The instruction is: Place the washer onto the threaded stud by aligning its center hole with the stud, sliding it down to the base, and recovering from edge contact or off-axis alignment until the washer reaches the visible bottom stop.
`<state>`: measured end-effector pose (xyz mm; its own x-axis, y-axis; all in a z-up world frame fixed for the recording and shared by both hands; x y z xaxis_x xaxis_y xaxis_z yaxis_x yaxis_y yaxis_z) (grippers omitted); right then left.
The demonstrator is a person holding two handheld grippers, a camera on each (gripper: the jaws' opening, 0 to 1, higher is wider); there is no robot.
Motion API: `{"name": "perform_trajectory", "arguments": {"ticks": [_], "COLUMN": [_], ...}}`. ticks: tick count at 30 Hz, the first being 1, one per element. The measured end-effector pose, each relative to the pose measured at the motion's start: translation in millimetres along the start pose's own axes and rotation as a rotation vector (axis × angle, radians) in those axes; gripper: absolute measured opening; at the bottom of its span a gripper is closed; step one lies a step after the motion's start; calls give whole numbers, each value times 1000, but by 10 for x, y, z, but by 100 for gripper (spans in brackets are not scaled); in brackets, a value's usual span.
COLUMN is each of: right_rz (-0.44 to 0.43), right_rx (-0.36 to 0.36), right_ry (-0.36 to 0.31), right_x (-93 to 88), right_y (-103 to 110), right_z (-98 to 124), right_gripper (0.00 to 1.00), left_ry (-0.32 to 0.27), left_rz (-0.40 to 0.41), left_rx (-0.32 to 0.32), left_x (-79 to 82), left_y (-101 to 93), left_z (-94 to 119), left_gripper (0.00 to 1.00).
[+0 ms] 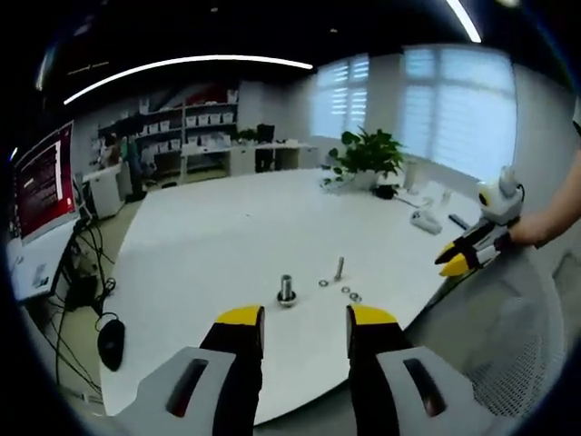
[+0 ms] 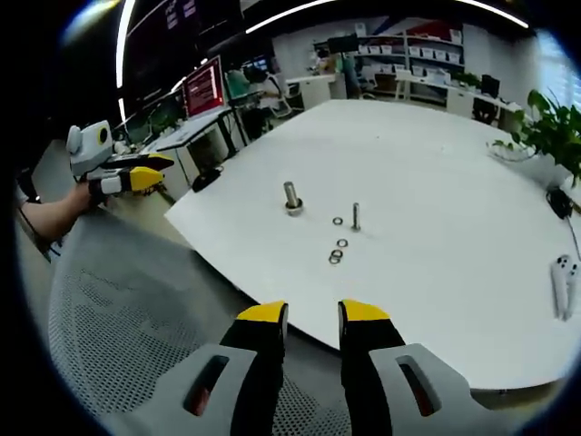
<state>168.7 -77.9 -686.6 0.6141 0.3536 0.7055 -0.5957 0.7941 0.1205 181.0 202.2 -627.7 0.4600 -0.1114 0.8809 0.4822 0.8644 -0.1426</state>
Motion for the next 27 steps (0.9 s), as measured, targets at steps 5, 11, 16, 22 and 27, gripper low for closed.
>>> {"name": "perform_trajectory", "arguments": {"ticks": [5,11,16,22,27], "right_rz": [-2,1,-6,-3,-12], "right_rx": [-5,-6,-10,0,8], "right_ry": [-5,6,7,38,51], "right_x": [11,-8,-4,-47,-70], "right_y": [-12,-20,-25,-9,19], "right_z": [7,3,2,-26,-26], "right_gripper": [25,25,25,25,26], "left_ry": [-14,-18,-18,-14,-5], "left_rz": [11,17,17,12,12], "left_rx": [5,0,4,23,35], "left_x": [18,18,18,11,-9], "left_y": [13,2,11,42,67], "left_z": [2,-1,-2,-1,-1], "left_gripper": [34,34,34,34,34]}}
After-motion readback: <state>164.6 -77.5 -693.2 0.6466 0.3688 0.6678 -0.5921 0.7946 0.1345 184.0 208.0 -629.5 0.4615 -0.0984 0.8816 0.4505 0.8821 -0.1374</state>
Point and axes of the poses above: the point that each gripper's makers call its tool centre point, and the gripper's own axes: z roughly backward along the fingers, y roughly to its left, x roughly out of its top, the point moved 3 cm from there along z, roughly backward along the fingers, and after that the axes turned 4 degrees about z, right-handed, at the moved point
